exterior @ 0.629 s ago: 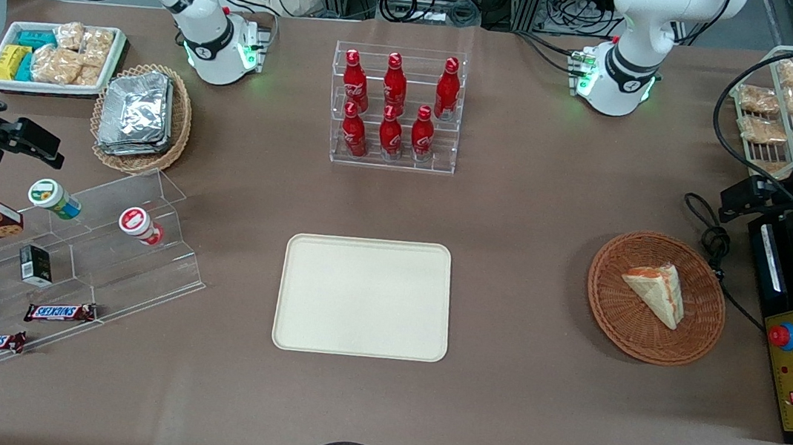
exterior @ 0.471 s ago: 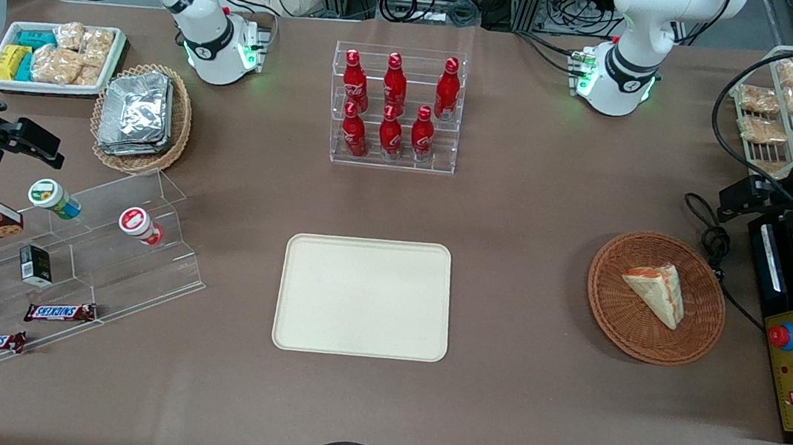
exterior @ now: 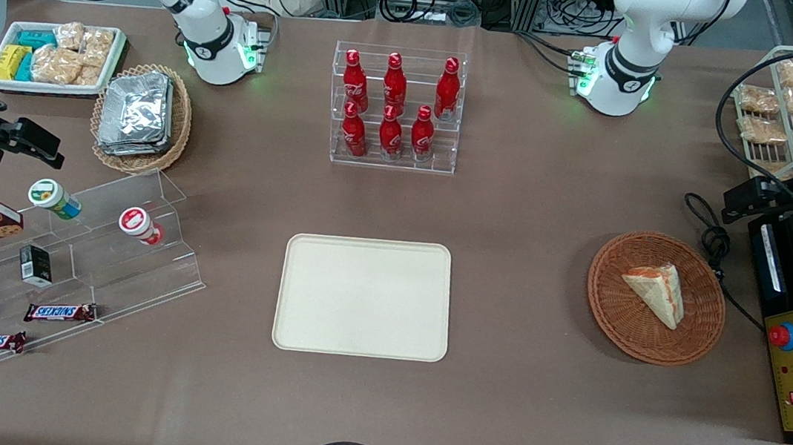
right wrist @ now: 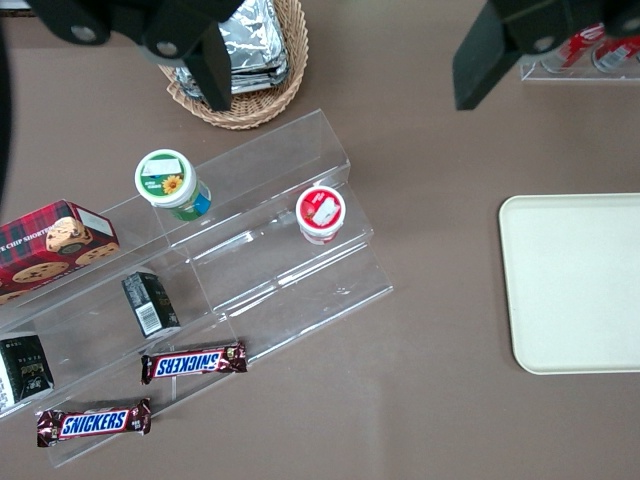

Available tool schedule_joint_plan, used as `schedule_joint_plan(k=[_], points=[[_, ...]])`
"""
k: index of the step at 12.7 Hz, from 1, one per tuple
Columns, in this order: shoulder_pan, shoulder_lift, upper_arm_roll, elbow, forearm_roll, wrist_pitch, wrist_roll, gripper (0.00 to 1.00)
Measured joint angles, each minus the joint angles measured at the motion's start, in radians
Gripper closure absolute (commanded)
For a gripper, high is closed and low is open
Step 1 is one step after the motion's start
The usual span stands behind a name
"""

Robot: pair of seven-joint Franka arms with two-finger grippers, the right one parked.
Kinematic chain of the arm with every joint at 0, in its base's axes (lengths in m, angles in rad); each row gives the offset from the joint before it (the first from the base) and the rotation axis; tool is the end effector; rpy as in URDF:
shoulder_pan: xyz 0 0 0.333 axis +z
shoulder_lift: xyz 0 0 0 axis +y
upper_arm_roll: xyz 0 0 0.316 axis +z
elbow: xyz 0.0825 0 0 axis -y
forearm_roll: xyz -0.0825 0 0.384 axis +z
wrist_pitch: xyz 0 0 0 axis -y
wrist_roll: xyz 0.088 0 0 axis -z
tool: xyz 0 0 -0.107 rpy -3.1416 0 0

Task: Place sandwich from basket to tray
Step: 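Move the left gripper toward the wicker basket holding the sandwich, then lower the open left gripper over the wrapped sandwich in the basket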

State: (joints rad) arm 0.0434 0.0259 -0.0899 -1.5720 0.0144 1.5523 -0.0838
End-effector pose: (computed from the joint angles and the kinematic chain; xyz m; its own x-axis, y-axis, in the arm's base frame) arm 0.5593 -0.0238 0.6080 0.9983 0.0375 -0.0443 0.0369 -0.9992 -0.0158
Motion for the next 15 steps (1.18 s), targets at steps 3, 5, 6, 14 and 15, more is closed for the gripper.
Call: schedule_joint_plan(k=[3,5,6,14,15], points=[[0.001,0.018,0.020,-0.071,0.000,0.077,-0.042,0.00],[0.002,0.018,0.046,-0.154,0.000,0.157,-0.069,0.00],[0.003,0.013,0.054,-0.200,0.000,0.206,-0.098,0.00],[0.003,-0.075,0.081,-0.617,0.000,0.600,-0.368,0.00],[0.003,-0.074,0.081,-0.639,0.000,0.618,-0.380,0.00]])
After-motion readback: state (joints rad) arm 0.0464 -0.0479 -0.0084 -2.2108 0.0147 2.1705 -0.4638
